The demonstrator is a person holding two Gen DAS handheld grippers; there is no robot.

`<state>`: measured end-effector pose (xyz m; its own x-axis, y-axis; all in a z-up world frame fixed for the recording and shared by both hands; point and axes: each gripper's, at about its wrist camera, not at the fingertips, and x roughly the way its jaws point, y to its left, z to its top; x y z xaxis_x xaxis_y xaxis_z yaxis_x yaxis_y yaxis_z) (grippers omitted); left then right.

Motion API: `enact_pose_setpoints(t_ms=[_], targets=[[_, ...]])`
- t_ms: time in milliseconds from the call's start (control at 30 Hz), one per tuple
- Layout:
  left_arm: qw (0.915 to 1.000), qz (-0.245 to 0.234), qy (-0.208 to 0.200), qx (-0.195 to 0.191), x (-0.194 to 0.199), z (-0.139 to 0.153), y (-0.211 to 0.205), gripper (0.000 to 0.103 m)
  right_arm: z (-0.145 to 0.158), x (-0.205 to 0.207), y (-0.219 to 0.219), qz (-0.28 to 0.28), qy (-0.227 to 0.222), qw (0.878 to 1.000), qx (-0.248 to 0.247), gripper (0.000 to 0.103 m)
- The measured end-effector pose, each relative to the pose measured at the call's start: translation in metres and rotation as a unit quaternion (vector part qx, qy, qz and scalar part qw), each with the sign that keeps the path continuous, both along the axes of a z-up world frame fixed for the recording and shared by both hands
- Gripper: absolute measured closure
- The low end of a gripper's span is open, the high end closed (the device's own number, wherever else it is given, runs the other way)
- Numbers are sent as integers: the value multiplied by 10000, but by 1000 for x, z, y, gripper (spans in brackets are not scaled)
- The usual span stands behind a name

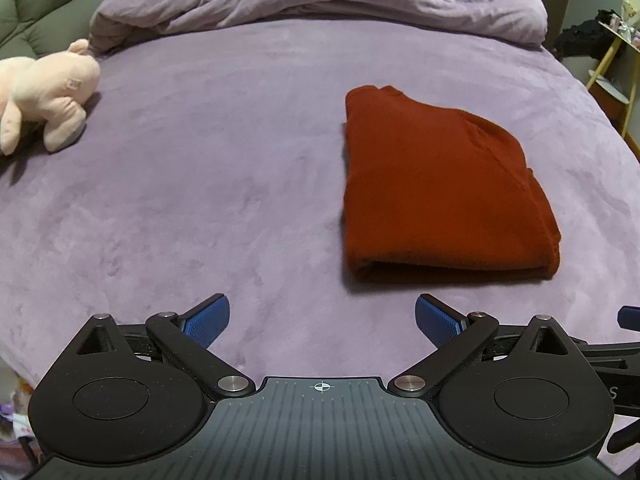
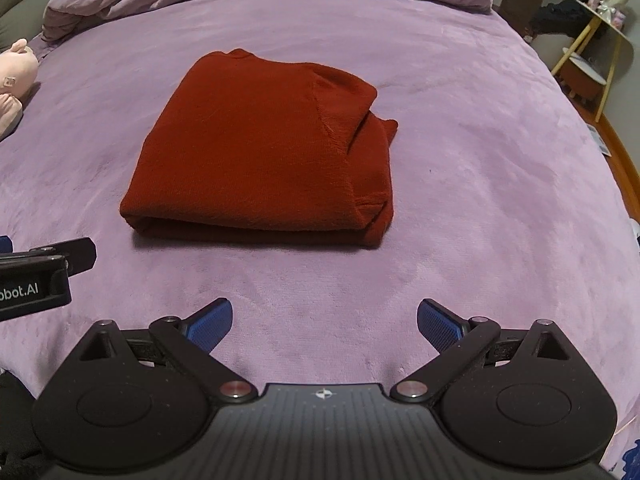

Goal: Fold small clothes

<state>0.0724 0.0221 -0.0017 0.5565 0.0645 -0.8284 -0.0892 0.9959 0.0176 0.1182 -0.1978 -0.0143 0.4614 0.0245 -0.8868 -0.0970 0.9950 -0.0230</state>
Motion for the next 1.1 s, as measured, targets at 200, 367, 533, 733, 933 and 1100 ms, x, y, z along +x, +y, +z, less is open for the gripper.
enact_pose_setpoints(t_ms=[200, 367, 533, 733, 933, 1100], targets=[[10000, -24, 23, 27, 0, 1, -1, 1, 0, 0, -1, -51, 11, 10000, -4, 4], [10000, -57, 43, 34, -1, 1, -2, 1, 1, 0, -3, -83, -17, 10000, 11, 4], [9999, -67, 73, 37, 0, 1, -2, 1, 1, 0, -4, -91, -5, 9999, 45, 4], [9999, -54, 104, 20, 1, 0, -1, 1, 2, 0, -3, -76, 3, 10000, 24, 4], [9999, -64, 103, 9, 0, 0, 0, 1, 3, -1, 0, -79, -33, 10000, 8, 4], [9999, -99, 128, 2, 1, -1, 0, 1, 4, 0, -1, -102, -32, 9999, -1, 4]])
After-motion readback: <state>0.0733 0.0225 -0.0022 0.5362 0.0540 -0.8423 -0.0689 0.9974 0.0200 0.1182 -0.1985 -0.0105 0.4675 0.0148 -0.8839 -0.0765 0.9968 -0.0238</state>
